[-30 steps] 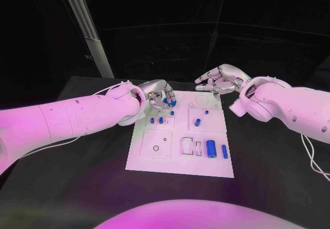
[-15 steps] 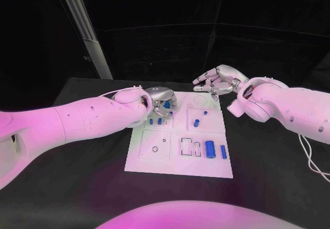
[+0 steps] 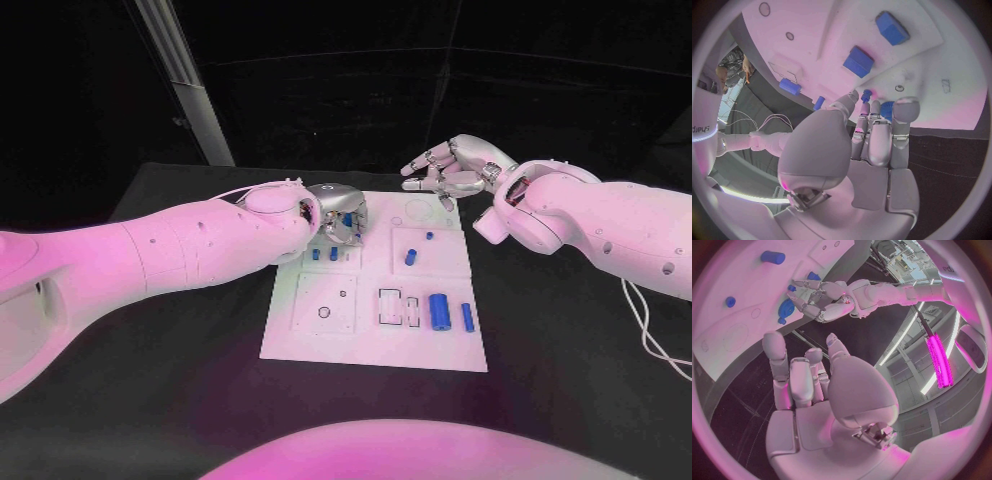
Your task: Assemble the parts on the task board
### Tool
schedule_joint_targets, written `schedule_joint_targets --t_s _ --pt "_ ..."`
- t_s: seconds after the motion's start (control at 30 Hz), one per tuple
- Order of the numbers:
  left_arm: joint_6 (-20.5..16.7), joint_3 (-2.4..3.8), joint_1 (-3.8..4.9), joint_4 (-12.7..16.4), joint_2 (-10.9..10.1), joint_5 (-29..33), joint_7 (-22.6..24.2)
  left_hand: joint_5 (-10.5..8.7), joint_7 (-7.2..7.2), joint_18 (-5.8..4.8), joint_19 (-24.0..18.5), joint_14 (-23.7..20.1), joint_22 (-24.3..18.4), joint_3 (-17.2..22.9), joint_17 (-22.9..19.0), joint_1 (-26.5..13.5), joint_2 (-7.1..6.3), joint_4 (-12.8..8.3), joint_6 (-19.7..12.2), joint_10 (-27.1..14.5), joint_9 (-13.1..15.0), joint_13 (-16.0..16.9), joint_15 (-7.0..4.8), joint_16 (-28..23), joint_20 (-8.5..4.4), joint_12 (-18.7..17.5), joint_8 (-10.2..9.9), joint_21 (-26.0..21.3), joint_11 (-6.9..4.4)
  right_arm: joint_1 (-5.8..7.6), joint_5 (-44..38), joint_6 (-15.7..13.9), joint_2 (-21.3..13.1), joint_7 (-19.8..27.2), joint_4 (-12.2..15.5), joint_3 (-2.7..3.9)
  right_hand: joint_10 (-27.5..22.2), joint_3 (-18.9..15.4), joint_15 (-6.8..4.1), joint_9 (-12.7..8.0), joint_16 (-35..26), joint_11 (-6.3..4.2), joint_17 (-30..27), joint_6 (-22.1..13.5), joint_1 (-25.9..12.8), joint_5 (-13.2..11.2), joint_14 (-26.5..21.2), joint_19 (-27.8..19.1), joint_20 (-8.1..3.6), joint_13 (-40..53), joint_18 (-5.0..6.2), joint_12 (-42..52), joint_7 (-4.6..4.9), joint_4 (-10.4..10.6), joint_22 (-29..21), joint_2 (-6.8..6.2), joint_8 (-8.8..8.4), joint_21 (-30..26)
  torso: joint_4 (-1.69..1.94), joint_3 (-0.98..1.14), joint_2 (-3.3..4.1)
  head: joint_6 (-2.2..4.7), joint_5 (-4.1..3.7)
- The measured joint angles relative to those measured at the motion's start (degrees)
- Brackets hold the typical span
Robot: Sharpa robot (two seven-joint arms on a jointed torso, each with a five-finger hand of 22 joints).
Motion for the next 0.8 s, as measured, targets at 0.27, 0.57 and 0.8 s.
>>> schedule_joint_targets --t_s 0.27,0.57,0.8 --pt "0.24 0.0 -0.05 -0.79 0.5 -0.3 -0.25 0.0 -0.11 -0.87 0.47 0.0 1.23 2.25 0.08 -0.08 0.61 -0.12 1.22 2.0 -0.37 -1.11 0.0 0.4 -0.06 -1.38 -0.44 1.09 -0.26 0.0 0.0 0.01 0.13 0.01 -0.03 0.0 0.0 0.0 0.0 0.0 0.0 0.0 0.17 0.0 0.0 0.0 0.0 0.0 0.0 0.0 0.0 0.0 0.0 0.0 0.0 0.0 0.0 0.0 0.01 0.01 0.0 -0.18 0.01" --pt "0.42 0.01 -0.05 -1.47 0.8 -0.39 -0.46 0.0 0.05 -0.86 0.66 0.0 1.88 3.52 -0.03 -0.08 0.61 -0.45 1.78 2.96 -0.64 -1.64 0.0 0.4 -0.26 -2.46 -1.08 1.43 -0.31 0.0 -0.01 0.02 0.24 0.02 -0.05 0.0 0.0 0.0 0.0 0.0 0.0 0.0 0.16 0.0 0.0 0.0 0.0 0.0 0.0 0.01 0.0 0.0 0.0 0.0 0.01 0.0 0.0 0.0 0.04 0.02 -0.02 -0.32 -0.03" --pt "0.81 0.04 -0.06 -1.64 1.13 -0.42 -0.48 0.0 -0.16 -0.85 0.87 -0.01 2.59 4.13 -0.34 -0.32 0.38 -0.61 1.99 3.36 -0.84 -1.68 0.0 0.4 -0.05 -2.92 -1.45 2.08 -0.31 0.0 -0.01 0.04 0.31 0.02 -0.08 0.0 0.0 0.0 0.0 0.01 0.0 0.0 0.16 0.0 0.0 0.0 0.0 0.0 0.0 0.01 0.0 0.0 0.0 0.0 0.01 0.0 0.0 0.0 0.04 0.04 -0.02 -0.38 -0.03"
